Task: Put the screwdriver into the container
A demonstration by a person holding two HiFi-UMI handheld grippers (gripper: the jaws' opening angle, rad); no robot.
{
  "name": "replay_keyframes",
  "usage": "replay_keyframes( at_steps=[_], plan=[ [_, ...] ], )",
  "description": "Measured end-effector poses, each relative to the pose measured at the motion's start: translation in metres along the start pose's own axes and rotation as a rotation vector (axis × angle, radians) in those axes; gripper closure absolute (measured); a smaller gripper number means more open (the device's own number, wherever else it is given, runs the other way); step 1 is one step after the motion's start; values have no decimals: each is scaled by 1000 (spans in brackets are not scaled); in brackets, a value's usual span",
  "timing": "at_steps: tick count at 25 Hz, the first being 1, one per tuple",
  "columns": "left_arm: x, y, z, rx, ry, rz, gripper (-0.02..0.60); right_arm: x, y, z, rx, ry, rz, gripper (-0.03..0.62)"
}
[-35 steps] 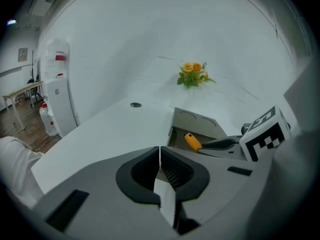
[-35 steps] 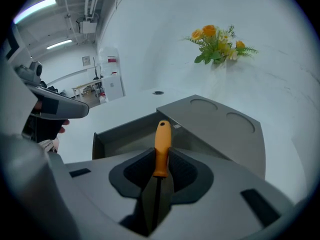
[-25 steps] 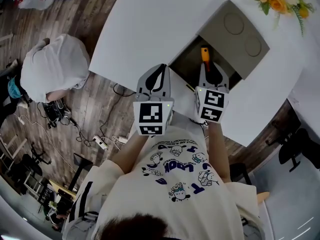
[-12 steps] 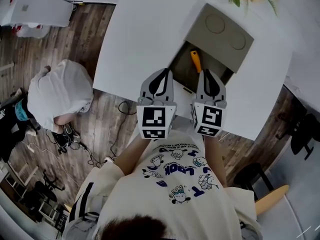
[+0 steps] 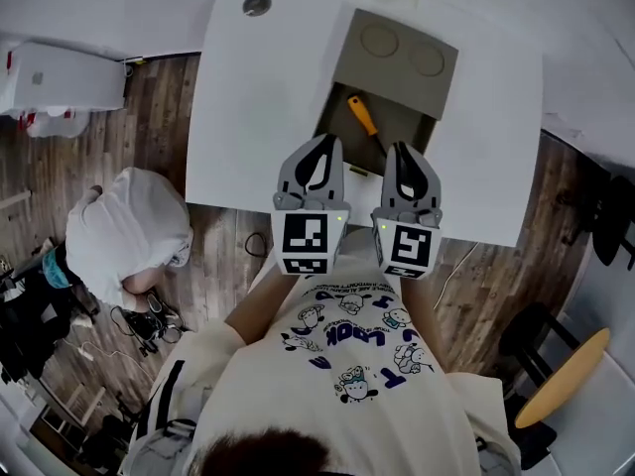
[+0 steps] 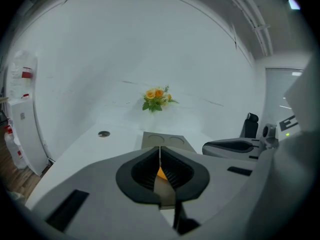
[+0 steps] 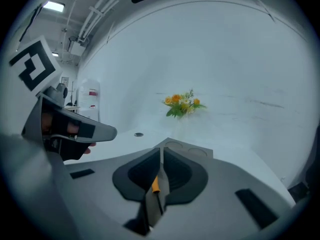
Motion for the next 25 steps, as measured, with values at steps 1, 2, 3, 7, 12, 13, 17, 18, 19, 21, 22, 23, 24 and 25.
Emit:
replay_keyframes(
  at_steps=[1, 2, 3, 7, 12, 13, 17, 18, 19, 21, 22, 23, 24, 25],
  plan=[
    [3, 1, 1, 7, -9, -10, 558, 1, 0, 3, 7, -10, -9, 553],
    [5, 2, 2, 13, -16, -19, 560, 3, 0, 6, 14, -18, -17, 553],
    [8, 2, 3, 20, -21, -27, 558, 4, -1, 9, 20, -26, -23, 553],
    [15, 4, 5, 45, -33, -57, 558, 11, -2, 17, 43, -49, -37, 553],
    [22, 4, 7, 65, -49, -83, 559, 16, -4, 22, 53, -70, -58, 554],
    [24, 5, 7, 67, -52, -86, 559, 17, -5, 23, 53, -71, -63, 556],
    [26, 7, 7, 75, -59, -91, 559, 20, -4, 23, 59, -75, -70, 556],
    [27, 7, 6, 76, -61, -91, 559, 21, -4, 23, 60, -75, -69, 556],
    [27, 7, 5, 77, -63, -92, 558, 22, -4, 22, 59, -75, -68, 556],
    [28, 7, 4, 78, -64, -92, 559, 22, -5, 21, 56, -75, -69, 556],
    [28, 7, 3, 77, -64, -92, 560, 23, -5, 21, 55, -74, -70, 556],
    [29, 7, 3, 78, -65, -92, 559, 23, -5, 21, 56, -73, -69, 556],
    [29, 7, 3, 79, -65, -92, 558, 23, -5, 20, 56, -72, -68, 556],
    [29, 8, 2, 80, -65, -92, 558, 24, -4, 20, 57, -70, -67, 556]
  ],
)
Point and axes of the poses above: the fingertips, and each gripper's own axes: z backward along the fingers, x to its right, y out of its top, the point moved 2 cm from there along z, backward along the fingers
